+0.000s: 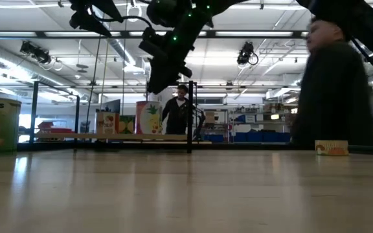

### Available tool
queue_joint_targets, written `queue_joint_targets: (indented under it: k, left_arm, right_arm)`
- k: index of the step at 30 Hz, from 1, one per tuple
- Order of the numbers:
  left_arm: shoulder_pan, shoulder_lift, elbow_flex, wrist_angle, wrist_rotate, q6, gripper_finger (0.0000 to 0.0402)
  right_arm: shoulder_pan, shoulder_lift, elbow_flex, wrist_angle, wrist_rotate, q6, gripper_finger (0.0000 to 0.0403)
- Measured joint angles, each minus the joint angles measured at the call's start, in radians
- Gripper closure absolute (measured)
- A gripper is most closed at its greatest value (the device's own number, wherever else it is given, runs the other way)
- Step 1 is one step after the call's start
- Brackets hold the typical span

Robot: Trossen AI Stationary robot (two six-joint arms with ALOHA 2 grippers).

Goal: Pick and place cans onto a shelf
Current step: Put the canned mixed fruits on the shelf aligned with the canned spaghetti sauce, then adjust the canned spaghetti sauce on the shelf

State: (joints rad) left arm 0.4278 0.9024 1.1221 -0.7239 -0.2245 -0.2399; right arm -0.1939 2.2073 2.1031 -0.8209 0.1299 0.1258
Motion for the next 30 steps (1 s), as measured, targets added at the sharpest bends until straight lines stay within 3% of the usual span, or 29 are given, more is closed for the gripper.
queue_joint_targets:
  k: [6,10,18,22,25,30]
  left_arm:
    - [-0.001,0.0,0.0,0.028,0.032,-0.012,0.0027]
    - [-0.001,0.0,0.0,0.058,0.05,-0.012,0.0027]
    - [0.008,-0.01,0.0,0.109,0.05,0.006,0.0027]
    - [0.024,-0.021,0.0,0.094,0.052,0.049,0.0027]
    - [0.051,-0.016,0.0,0.022,0.106,0.106,0.0027]
    - [0.103,-0.007,-0.001,-0.007,0.284,0.128,0.0039]
  right_arm:
    - [0.002,0.011,-0.064,0.079,0.044,0.122,0.0289]
    - [-0.002,0.012,-0.092,0.155,0.118,0.119,0.029]
    - [-0.018,0.017,-0.095,0.233,0.095,0.121,0.029]
    - [-0.015,-0.028,-0.096,0.209,0.033,0.131,0.029]
    - [-0.003,-0.106,-0.096,0.178,0.053,0.117,0.029]
    - [0.015,-0.276,-0.096,0.05,0.239,0.079,0.029]
